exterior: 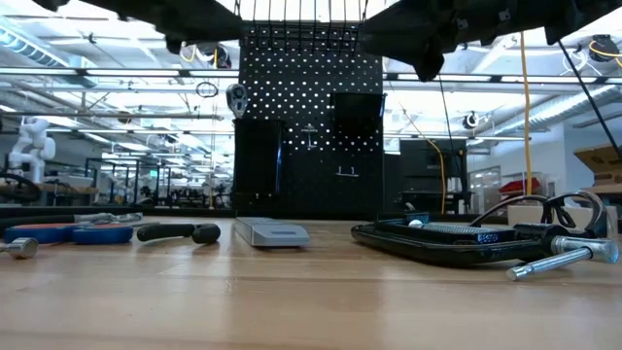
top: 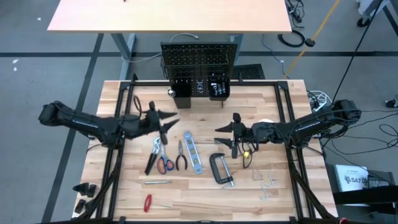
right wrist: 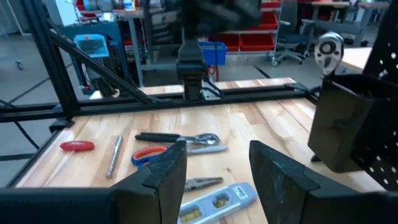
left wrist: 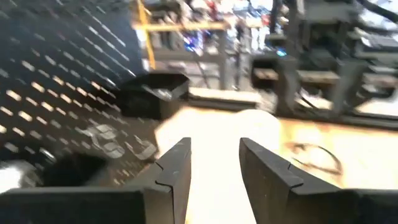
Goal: Hang tools onto peg board
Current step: Put the blue scissors into the left black bin on the peg board
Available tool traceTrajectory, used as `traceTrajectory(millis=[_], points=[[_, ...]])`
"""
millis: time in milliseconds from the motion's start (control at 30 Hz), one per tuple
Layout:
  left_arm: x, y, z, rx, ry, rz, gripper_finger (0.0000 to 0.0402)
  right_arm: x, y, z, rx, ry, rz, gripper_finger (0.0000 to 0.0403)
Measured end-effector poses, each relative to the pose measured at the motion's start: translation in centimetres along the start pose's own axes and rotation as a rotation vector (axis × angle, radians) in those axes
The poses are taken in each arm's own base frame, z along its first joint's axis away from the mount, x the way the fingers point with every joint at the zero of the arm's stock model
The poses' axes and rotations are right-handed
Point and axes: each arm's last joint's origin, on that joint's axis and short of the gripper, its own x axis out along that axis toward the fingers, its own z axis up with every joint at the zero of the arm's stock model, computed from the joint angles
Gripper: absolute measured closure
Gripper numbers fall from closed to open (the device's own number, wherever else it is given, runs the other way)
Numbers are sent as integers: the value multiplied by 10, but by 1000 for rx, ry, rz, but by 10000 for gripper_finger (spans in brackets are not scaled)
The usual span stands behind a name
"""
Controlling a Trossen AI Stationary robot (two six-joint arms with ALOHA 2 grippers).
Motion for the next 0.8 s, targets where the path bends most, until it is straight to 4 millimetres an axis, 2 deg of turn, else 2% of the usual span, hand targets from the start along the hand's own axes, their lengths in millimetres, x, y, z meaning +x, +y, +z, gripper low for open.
traceTrajectory(millis=[133,367,600,800], points=[[-13,-12,-10,-43,107,-62,270,4,5,0,-13,-27,76,236],[-22,-22,-41,-200,398,-58,270,21,12,-12,1,-86,190,236],[-17,-30,-70,-324,657,-42,270,46,17,-30,37,-95,221,236],[-6,-41,-92,-306,791,-68,270,73,25,-34,4,-15,212,236]])
